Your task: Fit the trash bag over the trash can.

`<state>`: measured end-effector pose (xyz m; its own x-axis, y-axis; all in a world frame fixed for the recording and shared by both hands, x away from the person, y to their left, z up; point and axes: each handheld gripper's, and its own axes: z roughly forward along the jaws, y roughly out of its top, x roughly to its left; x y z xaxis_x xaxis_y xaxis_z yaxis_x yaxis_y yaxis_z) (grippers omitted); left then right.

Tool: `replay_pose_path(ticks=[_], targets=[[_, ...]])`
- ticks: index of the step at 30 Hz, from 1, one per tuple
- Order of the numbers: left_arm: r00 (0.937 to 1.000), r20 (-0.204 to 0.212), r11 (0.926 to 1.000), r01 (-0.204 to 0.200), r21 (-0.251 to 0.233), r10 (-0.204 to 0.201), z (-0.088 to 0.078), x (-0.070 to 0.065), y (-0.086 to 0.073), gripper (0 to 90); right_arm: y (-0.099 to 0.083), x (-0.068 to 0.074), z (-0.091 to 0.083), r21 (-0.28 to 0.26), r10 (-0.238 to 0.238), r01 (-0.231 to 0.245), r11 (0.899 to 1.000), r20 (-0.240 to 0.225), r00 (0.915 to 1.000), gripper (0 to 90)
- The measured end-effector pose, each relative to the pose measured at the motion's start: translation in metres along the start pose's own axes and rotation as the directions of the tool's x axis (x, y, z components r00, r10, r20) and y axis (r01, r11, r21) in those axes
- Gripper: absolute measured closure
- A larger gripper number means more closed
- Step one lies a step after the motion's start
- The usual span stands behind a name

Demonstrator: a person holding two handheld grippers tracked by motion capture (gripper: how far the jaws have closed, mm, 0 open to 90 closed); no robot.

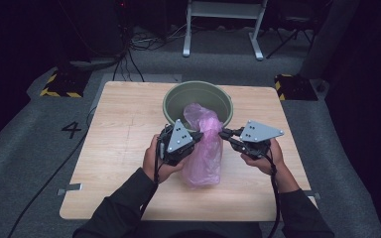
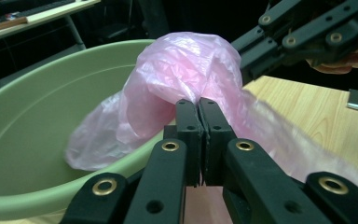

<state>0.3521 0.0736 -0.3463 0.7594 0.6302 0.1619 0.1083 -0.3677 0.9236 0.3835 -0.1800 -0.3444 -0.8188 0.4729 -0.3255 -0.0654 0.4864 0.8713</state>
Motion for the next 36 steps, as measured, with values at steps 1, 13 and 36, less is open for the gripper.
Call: replay_pose_path(ticks=[1,13,36], targets=[[1.0000,-0.003,1.0000,0.003,-0.004,-0.003,-0.001,0.001,0.000,85.8,0.001,-0.002,0.000,-0.008,0.007,-0.007,1.000,0.001,1.0000,86.4],[0.9990,0.044,0.9983,0.015,-0.057,-0.012,-0.019,0.013,-0.005,48.8,0.018,-0.019,0.008,-0.029,0.051,-0.050,0.998,0.012,0.9986,89.8],[0.9818,0.159,0.9943,-0.106,0.009,0.103,-0.008,-0.051,-0.006,22.6,0.034,-0.044,0.038,0.022,0.128,-0.131,0.991,0.078,0.9886,89.9]])
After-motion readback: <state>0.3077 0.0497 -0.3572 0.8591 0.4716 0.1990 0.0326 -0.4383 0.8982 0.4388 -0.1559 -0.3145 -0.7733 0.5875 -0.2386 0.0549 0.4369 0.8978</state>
